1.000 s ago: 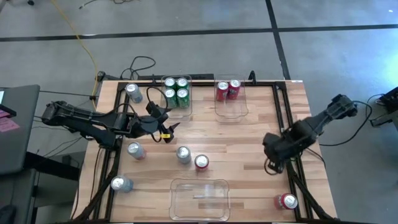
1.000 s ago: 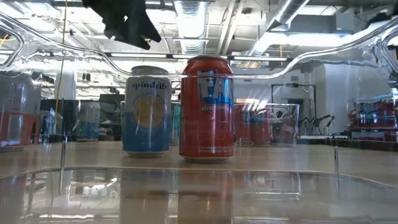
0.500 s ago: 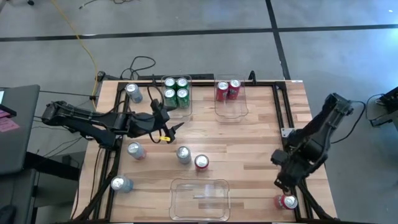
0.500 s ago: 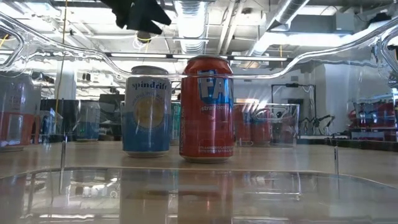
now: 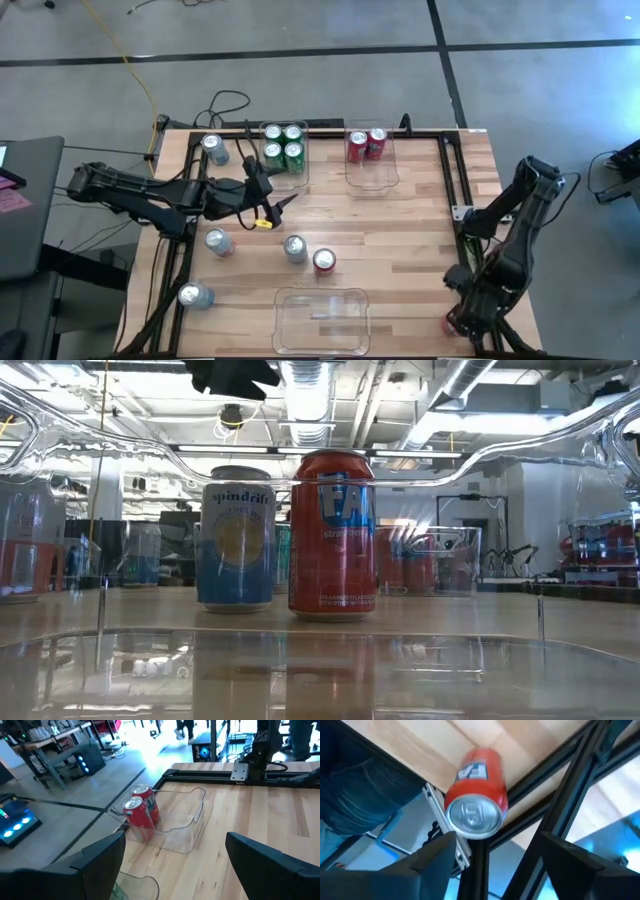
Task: Sort soda cans
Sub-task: Put the red soda can into the top right transparent bin
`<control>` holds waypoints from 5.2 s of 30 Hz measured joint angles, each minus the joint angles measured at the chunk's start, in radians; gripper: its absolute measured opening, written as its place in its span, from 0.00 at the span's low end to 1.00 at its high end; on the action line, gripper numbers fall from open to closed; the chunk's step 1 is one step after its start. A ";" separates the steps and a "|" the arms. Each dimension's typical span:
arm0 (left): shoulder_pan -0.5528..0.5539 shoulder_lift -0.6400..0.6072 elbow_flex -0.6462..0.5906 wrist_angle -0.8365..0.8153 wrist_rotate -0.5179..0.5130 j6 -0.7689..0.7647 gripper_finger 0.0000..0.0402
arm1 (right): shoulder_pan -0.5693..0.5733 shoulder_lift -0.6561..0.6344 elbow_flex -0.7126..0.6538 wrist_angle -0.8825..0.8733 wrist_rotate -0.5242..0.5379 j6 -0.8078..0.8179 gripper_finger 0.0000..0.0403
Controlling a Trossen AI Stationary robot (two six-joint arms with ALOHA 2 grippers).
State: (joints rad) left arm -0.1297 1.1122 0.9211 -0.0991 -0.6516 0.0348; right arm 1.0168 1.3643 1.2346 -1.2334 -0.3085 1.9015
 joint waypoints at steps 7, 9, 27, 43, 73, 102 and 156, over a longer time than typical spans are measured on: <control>0.029 0.000 0.000 0.029 0.008 0.035 0.84 | 0.003 0.046 0.000 0.100 -0.020 0.013 0.97; 0.040 0.000 0.000 0.036 0.024 0.039 0.84 | 0.002 0.055 0.000 0.114 -0.023 0.013 0.98; 0.077 0.000 0.000 0.043 0.072 0.048 0.84 | 0.022 0.146 0.000 0.137 -0.036 -0.058 0.95; 0.077 0.000 0.000 0.045 0.072 0.048 0.84 | 0.015 0.237 0.000 0.115 -0.029 -0.122 0.95; 0.077 0.000 0.000 0.052 0.071 0.048 0.84 | -0.133 0.321 0.000 -0.004 0.017 -0.400 0.70; 0.077 0.000 0.000 0.052 0.071 0.078 0.84 | -0.888 0.326 -0.003 0.157 0.398 -1.334 0.94; 0.077 0.000 0.000 0.021 0.071 0.051 0.84 | -0.778 0.160 -0.090 0.135 0.459 -1.064 0.96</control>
State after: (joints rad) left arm -0.0532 1.1126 0.9211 -0.0784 -0.5808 0.0856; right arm 0.2390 1.5246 1.1443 -1.0981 0.1505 0.8377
